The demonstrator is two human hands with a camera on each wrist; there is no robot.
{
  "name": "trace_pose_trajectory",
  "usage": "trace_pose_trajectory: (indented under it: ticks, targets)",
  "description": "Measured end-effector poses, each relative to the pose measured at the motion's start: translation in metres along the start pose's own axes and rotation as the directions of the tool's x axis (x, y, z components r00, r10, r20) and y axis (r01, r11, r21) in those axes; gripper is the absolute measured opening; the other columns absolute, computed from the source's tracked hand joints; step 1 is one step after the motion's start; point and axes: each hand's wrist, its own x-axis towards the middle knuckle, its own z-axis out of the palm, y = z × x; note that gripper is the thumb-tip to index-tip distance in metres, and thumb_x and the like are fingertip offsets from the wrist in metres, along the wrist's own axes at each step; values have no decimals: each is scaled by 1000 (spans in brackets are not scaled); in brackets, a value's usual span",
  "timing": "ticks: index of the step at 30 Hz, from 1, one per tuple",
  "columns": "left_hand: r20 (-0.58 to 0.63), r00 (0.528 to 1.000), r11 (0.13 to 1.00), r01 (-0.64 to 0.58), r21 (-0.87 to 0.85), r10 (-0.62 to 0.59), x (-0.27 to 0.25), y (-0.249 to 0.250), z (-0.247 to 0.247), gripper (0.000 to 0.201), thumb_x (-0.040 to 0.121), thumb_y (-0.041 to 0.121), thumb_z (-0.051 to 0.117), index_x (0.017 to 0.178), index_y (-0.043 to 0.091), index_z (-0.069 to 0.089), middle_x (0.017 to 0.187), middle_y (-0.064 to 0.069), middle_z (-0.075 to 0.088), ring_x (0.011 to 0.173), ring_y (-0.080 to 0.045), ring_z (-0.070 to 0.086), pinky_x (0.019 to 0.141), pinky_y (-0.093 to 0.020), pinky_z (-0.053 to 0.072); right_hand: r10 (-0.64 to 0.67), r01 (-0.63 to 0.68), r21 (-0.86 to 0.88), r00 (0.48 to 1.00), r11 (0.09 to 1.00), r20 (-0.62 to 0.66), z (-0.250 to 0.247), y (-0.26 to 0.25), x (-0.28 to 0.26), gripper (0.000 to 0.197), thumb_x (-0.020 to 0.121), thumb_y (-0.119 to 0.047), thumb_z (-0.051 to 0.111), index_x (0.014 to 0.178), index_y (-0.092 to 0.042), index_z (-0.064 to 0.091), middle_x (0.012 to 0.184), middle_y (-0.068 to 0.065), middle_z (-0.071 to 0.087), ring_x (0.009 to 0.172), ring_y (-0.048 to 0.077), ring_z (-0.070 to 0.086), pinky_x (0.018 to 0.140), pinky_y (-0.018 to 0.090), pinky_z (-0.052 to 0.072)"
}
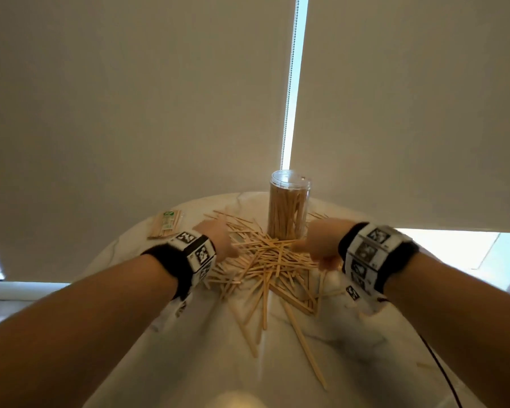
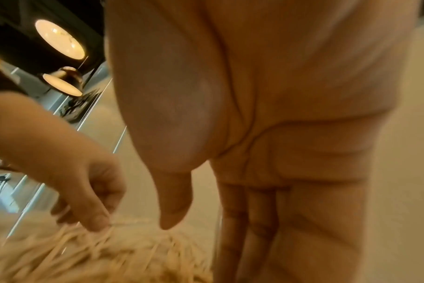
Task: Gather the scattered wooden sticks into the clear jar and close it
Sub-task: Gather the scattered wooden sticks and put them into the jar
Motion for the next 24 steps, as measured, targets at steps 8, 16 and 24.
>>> trace_pose_trajectory:
  ticks: [8, 16, 24]
  targets:
    - [159, 980, 988, 99, 116, -117, -44, -5, 36, 87, 81, 81, 46, 122, 7, 63, 112, -10, 65, 102, -25, 61, 83, -32, 47, -32, 41, -260, 999, 965, 38, 61, -13, -14, 69, 75, -81, 59, 74, -12, 58, 79, 3, 58, 82, 23, 57, 77, 34, 52]
    - [87, 992, 995, 92, -37, -88, -29, 25, 45, 88, 78, 64, 70, 139, 4, 50, 121, -10, 65, 109, -26, 62, 88, -34, 54, -48, 48, -223, 999, 974, 5, 60, -19, -21, 49, 91, -46, 66, 119, -6, 68, 115, 9, 67, 107, 25, 63, 90, 34, 53]
    - [72, 985, 981, 163, -105, -156, -21, 26, 33, 58, 98, 47, 51, 138, 4, 51, 133, -14, 59, 118, -30, 59, 91, -35, 48, -58, 49, -181, 997, 982, -45, 69, -16, -13, 43, 95, -42, 59, 121, -9, 66, 119, 7, 67, 110, 25, 63, 89, 33, 52]
